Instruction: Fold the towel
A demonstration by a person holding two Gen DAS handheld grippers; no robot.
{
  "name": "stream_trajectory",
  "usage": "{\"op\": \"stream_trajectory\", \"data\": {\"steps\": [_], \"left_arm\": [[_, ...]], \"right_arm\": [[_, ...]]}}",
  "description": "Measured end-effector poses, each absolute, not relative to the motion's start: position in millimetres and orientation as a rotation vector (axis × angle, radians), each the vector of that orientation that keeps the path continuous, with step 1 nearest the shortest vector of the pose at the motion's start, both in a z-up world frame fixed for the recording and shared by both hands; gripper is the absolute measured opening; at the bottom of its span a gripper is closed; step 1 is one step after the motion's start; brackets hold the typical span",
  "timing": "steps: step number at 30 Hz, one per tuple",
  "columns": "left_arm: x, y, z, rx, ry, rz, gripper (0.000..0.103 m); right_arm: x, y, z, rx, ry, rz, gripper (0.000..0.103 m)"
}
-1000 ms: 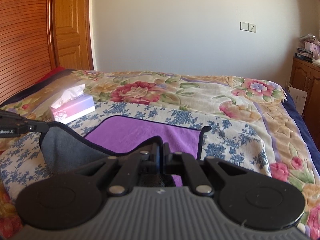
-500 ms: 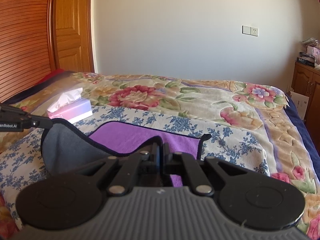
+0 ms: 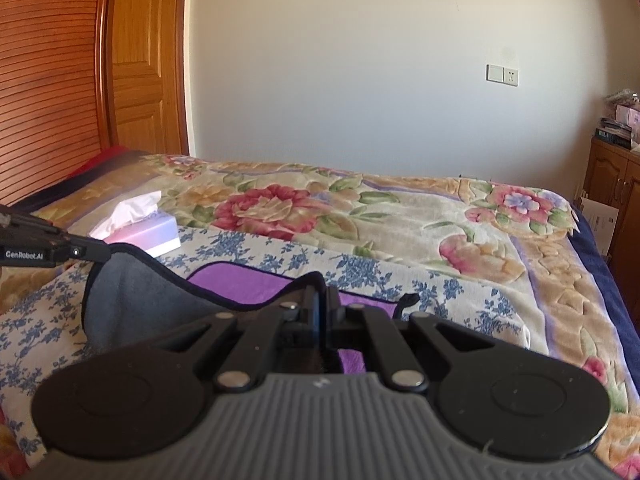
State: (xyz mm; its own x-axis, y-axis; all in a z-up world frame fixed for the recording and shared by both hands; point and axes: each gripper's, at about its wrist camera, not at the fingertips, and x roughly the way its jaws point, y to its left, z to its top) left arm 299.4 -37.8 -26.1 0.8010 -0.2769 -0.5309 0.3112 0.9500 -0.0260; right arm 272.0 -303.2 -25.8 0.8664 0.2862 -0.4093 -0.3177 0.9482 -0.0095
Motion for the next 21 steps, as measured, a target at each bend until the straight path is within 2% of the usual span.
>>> {"op": "stream_trajectory", "data": {"steps": [21], "left_arm": [[344.4,-37.2,-27.5,0.069,0.550,-0.307,0.004]], "right_arm": [[312.2,-306.2,-33.0,-0.121,0.412,0.312,0.003]]}}
